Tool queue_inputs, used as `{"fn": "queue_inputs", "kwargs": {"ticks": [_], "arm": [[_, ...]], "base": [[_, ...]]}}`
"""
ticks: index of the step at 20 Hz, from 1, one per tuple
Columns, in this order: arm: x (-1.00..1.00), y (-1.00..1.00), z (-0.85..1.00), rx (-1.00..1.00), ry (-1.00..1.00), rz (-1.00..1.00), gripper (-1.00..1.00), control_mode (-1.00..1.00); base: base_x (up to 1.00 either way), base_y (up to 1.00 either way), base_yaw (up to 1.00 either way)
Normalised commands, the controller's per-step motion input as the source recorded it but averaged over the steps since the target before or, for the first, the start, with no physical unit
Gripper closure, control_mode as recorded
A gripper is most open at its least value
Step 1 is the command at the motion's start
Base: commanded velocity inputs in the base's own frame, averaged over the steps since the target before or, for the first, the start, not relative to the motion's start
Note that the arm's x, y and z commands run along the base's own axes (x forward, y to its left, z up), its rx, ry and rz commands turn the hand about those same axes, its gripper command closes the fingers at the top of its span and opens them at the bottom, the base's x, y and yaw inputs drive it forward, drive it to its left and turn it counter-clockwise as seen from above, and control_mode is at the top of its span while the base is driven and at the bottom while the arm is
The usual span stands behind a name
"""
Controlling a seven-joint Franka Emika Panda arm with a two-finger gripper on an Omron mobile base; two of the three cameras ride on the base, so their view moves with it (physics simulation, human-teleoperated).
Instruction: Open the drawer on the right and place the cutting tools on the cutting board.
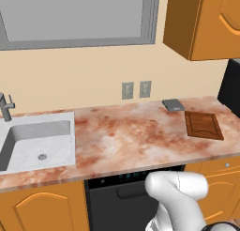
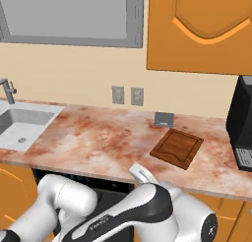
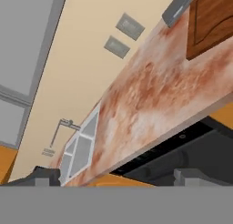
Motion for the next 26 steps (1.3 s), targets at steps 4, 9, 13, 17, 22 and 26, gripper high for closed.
{"fn": "queue_inputs", "kwargs": {"ticks": [4,9,13,17,22,26], "arm": [[0.01,-0.19,-0.43,0.04,0.06,-0.06,-1.00,-1.00],[0.08,-0.16,-0.47,0.04,0.04,-0.05,-1.00,-1.00],[0.20,-0.08,-0.48,0.12,0.03,0.00,-1.00,-1.00],[0.22,-0.12,-0.44,0.15,0.00,0.00,-1.00,-1.00],[0.15,-0.18,-0.38,0.16,0.00,0.00,-1.00,-1.00],[0.19,-0.27,-0.39,0.15,0.00,0.00,-1.00,-1.00]], "base": [[0.00,0.00,0.00],[0.00,0.00,0.00],[0.00,0.00,0.00],[0.00,0.00,0.00],[0.00,0.00,0.00],[0.00,0.00,0.00]]}}
